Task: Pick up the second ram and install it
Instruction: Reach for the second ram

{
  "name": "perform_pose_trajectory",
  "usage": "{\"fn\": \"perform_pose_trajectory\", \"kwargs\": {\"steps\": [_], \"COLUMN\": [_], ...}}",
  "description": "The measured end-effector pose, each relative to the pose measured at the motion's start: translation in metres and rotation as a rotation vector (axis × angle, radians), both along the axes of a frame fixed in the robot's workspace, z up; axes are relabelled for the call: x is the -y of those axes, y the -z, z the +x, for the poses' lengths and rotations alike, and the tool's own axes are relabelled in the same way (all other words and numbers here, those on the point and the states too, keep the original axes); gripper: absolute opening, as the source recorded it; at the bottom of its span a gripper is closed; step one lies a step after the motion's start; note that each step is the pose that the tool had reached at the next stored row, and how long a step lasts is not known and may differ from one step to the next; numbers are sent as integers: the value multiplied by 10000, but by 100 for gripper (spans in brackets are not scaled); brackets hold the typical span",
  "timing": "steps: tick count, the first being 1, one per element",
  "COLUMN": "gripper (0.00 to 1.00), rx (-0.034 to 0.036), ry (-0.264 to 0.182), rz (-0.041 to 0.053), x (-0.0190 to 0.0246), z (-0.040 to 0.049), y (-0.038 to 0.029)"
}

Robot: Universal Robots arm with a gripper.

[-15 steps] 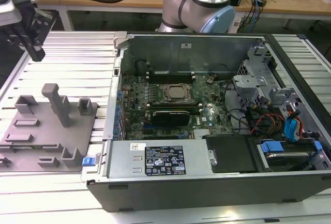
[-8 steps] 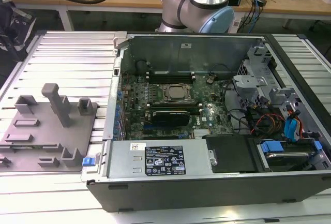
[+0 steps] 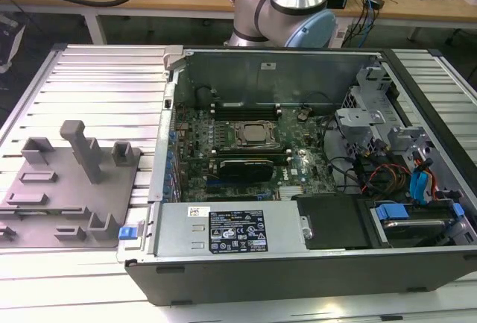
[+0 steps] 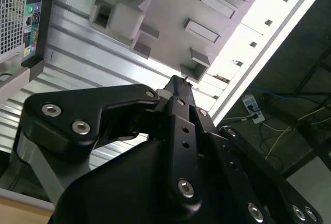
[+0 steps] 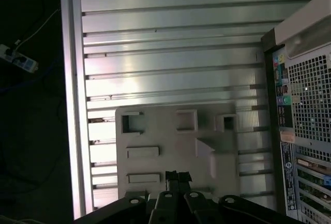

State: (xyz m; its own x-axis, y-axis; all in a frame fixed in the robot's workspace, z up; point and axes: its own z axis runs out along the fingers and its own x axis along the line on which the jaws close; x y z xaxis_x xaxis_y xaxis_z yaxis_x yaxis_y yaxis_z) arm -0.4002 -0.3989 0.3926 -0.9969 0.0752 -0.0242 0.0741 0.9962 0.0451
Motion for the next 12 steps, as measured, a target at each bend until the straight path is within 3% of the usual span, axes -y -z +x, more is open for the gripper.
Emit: {"fn": "perform_pose_trajectory", "kwargs": {"steps": [3,7,12], "gripper": [11,11,11], "rx": [0,1,0], "ry": [-1,1,0], "rz": [-1,-1,-4], "x": [9,157,245], "z": [-79,-80,-79], "y": [1,7,10]}}
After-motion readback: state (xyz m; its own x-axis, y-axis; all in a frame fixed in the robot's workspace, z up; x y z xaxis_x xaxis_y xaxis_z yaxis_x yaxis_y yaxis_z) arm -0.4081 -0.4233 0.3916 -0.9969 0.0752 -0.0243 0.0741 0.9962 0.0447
